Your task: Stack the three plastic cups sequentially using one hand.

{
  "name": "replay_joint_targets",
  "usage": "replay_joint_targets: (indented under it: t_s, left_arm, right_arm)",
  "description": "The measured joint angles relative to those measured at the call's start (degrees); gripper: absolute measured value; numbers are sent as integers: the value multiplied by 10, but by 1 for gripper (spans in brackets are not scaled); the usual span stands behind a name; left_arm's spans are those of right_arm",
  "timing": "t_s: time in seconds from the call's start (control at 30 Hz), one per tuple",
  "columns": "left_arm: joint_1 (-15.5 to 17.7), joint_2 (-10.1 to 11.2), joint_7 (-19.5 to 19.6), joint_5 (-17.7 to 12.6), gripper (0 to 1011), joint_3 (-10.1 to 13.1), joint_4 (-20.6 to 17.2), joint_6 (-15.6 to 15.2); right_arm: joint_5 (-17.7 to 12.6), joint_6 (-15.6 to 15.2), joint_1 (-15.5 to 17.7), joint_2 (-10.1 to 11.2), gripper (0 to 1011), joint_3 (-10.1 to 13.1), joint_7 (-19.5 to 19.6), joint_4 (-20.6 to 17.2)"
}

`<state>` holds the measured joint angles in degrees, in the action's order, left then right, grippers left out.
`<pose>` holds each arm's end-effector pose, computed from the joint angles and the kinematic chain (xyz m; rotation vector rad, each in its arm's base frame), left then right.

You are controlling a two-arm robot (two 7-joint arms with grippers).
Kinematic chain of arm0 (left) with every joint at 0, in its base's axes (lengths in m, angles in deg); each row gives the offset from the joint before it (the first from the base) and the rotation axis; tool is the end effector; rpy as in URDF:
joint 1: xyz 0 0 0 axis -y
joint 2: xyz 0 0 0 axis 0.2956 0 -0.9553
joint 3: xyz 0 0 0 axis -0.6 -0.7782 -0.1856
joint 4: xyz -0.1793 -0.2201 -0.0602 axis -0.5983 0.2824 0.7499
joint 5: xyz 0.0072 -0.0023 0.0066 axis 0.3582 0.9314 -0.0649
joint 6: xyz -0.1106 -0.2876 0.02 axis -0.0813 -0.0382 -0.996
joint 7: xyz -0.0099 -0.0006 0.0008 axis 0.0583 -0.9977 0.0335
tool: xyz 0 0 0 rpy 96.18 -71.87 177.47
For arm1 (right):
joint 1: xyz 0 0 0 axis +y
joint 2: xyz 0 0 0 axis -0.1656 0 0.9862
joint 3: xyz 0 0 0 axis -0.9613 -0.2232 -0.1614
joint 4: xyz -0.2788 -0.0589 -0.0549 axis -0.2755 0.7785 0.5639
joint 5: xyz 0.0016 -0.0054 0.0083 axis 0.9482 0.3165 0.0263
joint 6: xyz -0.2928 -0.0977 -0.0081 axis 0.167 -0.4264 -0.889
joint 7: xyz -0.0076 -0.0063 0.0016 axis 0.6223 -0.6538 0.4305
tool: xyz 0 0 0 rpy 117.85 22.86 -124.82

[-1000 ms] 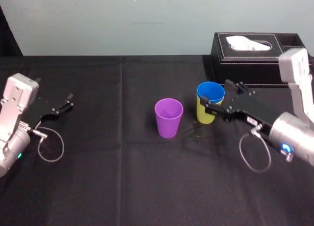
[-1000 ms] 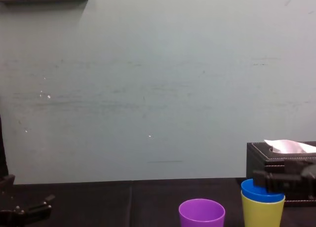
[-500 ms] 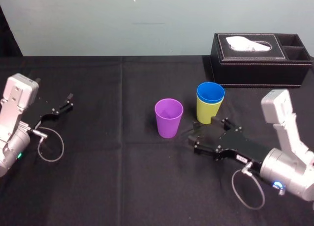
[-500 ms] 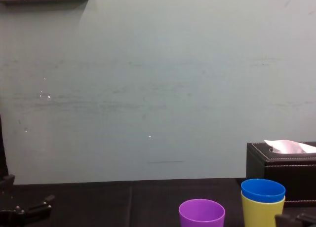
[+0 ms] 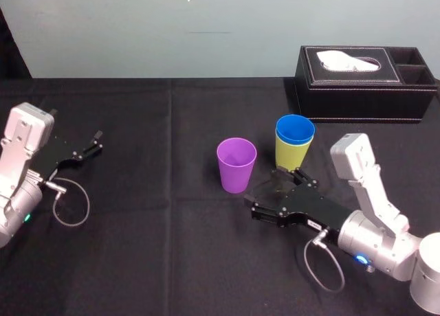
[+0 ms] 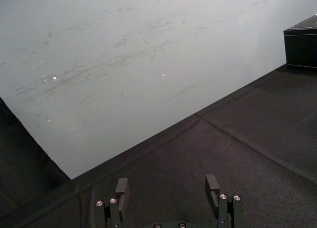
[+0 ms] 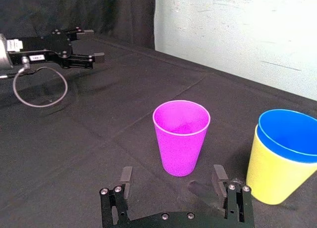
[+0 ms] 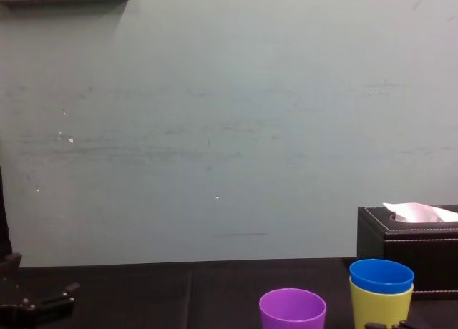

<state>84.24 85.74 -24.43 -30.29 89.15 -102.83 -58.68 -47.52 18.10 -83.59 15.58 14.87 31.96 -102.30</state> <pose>0.3579 0.0826 -0.3024 0.3044 -0.2848 1.2478 0.3209 -0.0268 -0.2928 -0.2348 0.0220 -0.8096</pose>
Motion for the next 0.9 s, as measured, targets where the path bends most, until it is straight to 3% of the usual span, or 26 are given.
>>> replay_joint_targets:
  t_s: [0.57, 0.9]
  left_arm:
    - [0, 0, 0, 0, 1011, 0, 0, 0]
    - [0, 0, 0, 0, 1011, 0, 0, 0]
  right_arm:
    - [26, -14, -35, -51, 1004, -8, 9, 53]
    - [14, -40, -50, -76, 1004, -6, 12, 72]
